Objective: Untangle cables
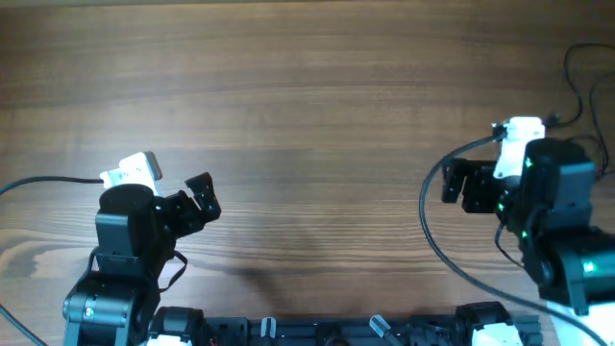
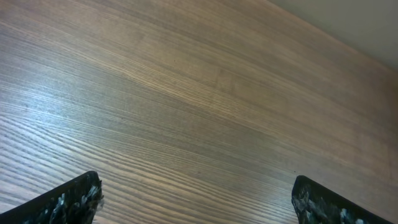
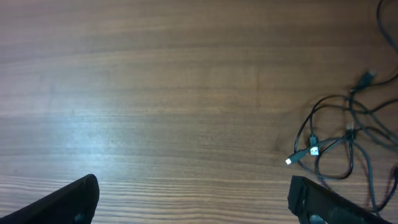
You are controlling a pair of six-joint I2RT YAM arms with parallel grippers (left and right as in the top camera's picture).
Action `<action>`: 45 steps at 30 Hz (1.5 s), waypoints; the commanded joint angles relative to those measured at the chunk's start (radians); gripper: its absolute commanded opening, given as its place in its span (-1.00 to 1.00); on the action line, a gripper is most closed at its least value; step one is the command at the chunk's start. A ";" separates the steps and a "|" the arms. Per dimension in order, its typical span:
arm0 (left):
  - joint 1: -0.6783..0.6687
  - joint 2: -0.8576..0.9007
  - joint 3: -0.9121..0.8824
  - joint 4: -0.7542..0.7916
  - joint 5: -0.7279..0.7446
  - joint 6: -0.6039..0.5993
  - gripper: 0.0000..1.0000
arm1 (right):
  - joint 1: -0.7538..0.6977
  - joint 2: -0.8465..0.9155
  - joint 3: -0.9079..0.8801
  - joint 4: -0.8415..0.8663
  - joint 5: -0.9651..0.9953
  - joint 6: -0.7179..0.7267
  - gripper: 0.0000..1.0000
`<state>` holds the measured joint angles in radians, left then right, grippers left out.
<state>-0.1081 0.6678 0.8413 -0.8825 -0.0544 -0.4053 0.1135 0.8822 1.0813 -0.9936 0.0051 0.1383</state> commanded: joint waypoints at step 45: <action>0.008 0.000 -0.010 0.000 0.008 0.001 1.00 | 0.001 -0.771 -0.810 0.886 0.051 0.017 1.00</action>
<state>-0.1081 0.6685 0.8398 -0.8852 -0.0544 -0.4053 0.1135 0.1654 0.3256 -0.1677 0.0536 0.1421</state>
